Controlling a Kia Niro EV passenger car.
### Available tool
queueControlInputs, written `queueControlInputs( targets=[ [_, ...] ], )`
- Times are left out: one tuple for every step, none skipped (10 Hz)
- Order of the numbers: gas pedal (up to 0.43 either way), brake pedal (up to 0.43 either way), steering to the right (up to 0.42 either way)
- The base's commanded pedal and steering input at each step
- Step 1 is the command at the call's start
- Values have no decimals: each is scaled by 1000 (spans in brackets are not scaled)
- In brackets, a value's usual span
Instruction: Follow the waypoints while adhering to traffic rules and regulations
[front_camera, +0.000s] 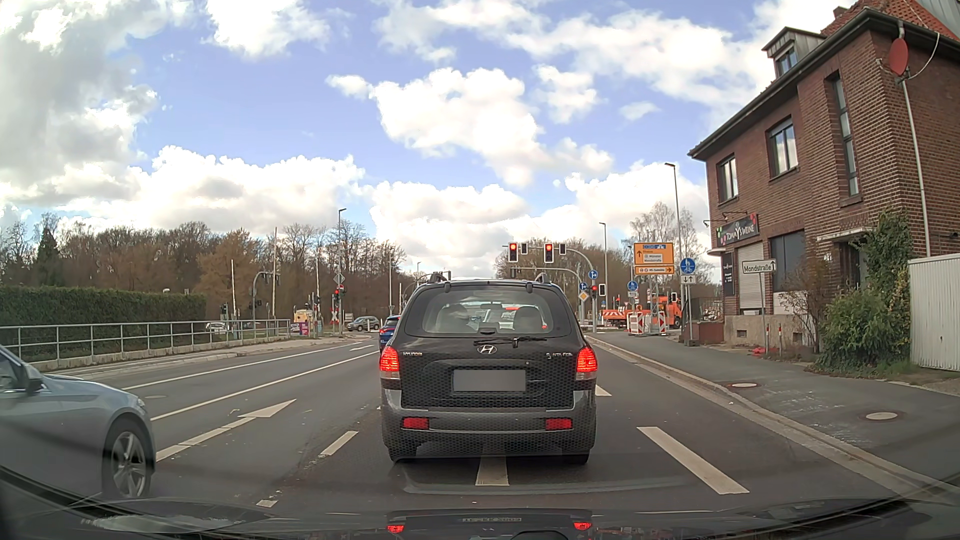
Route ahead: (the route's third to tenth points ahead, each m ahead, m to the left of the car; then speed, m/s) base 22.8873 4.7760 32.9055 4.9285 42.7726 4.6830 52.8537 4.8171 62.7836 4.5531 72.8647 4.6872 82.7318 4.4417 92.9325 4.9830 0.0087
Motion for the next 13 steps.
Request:
queueControlInputs(
  targets=[
    [0,238,-2],
    [0,238,-2],
    [0,238,-2],
    [0,238,-2],
    [0,238,-2],
    [0,238,-2],
    [0,238,-2],
    [0,238,-2],
    [0,238,-2],
    [0,238,-2],
    [0,238,-2],
    [0,238,-2],
    [0,238,-2]
  ],
)
